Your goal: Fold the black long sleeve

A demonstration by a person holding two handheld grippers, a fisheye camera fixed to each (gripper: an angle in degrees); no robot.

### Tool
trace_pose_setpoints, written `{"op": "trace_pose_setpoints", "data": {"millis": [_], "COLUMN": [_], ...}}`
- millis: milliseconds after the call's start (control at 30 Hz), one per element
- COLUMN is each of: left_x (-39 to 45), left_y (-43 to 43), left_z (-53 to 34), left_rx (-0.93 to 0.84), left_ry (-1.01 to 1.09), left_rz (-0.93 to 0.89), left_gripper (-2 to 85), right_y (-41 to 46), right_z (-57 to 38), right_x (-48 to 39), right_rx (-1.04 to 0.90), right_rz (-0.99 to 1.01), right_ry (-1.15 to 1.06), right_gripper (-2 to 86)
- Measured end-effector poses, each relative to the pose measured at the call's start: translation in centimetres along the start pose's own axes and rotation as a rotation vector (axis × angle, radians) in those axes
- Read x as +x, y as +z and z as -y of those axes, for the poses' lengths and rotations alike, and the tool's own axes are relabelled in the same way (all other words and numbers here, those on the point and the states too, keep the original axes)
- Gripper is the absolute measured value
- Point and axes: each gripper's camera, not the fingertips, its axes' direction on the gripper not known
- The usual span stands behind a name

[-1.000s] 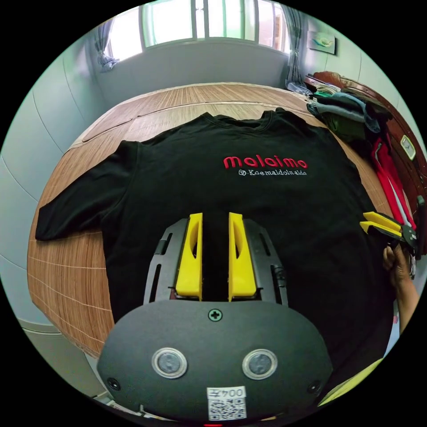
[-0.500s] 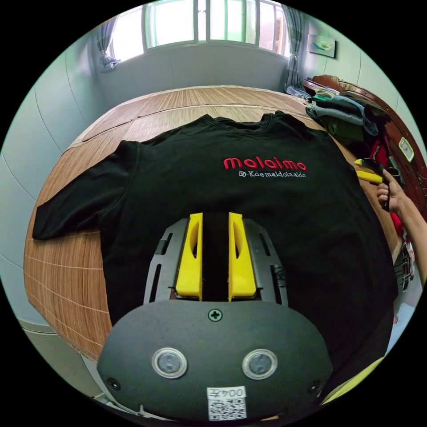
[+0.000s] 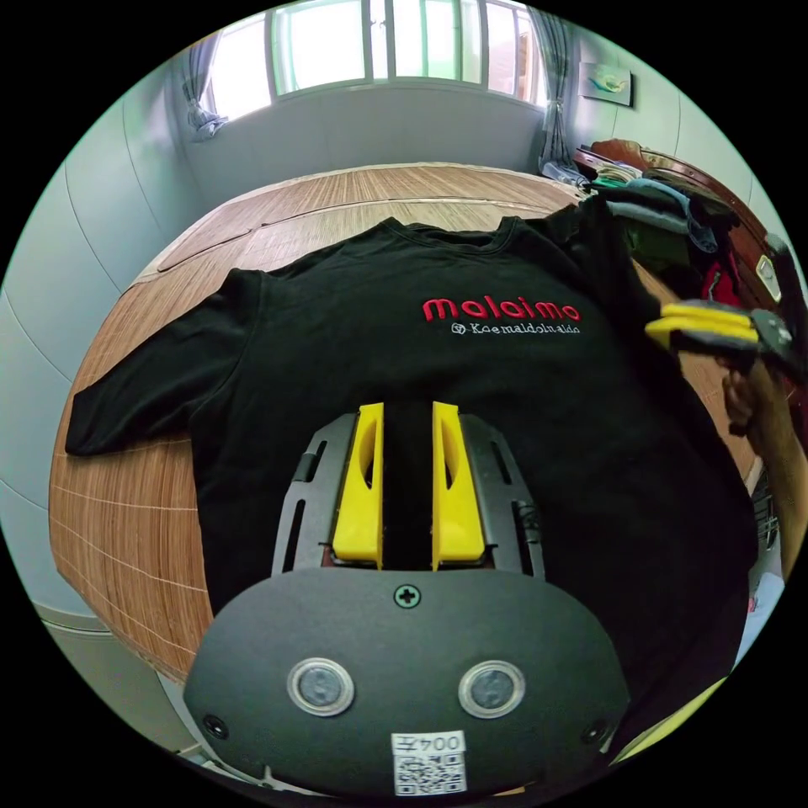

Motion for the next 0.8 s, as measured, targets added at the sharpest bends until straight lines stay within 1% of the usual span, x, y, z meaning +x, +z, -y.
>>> {"op": "trace_pose_setpoints", "data": {"millis": [67,133,167,233,267,333,467,533,567,667,700,733,767,800], "left_x": [0.0,-0.1,-0.1,-0.1,-0.1,-0.2,-0.2,-0.1,-0.1,0.0,0.0,0.0,0.0,0.0], "left_y": [0.0,0.1,0.1,0.1,0.1,0.1,0.2,0.2,0.2,0.3,0.3,0.3,0.3,0.3], "left_z": [0.1,0.1,0.1,0.2,0.2,0.2,0.2,0.2,0.2,0.2,0.2,0.2,0.2,0.2], "left_rx": [0.000,0.001,0.001,0.001,0.001,0.001,0.003,0.006,0.007,0.010,0.010,0.010,0.010,0.010], "left_ry": [0.000,0.001,0.002,0.002,0.003,0.003,0.005,0.011,0.012,0.020,0.022,0.022,0.022,0.022], "left_rz": [0.000,0.002,0.003,0.005,0.005,0.006,0.009,0.016,0.019,0.028,0.029,0.029,0.029,0.029], "left_gripper": [9.3,9.2,9.2,9.2,9.1,9.1,9.0,8.8,8.8,8.5,8.4,8.3,8.3,8.3], "right_y": [-0.6,-3.2,-3.8,-4.7,-4.7,-3.4,-1.7,-0.7,-0.4,0.3,0.7,1.0,0.8,-0.3], "right_z": [-0.7,-1.7,-1.8,-2.4,-2.5,-2.3,-0.3,2.2,3.1,7.6,9.0,9.9,10.2,10.0], "right_x": [-0.6,2.7,4.1,11.7,13.7,20.6,26.6,28.7,29.0,29.3,29.4,29.4,29.4,29.4], "right_rx": [0.044,0.156,0.181,0.238,0.252,0.283,0.302,0.328,0.322,0.227,0.160,0.098,0.081,0.101], "right_rz": [0.006,0.068,0.087,0.242,0.300,0.498,0.561,0.685,0.706,0.660,0.619,0.570,0.541,0.492], "right_ry": [0.006,0.128,0.179,0.408,0.461,0.632,0.762,0.789,0.784,0.756,0.761,0.765,0.768,0.768], "right_gripper": [6.8,6.7,6.8,7.7,8.1,11.4,14.3,18.7,19.9,20.7,17.9,13.2,10.8,6.0]}}
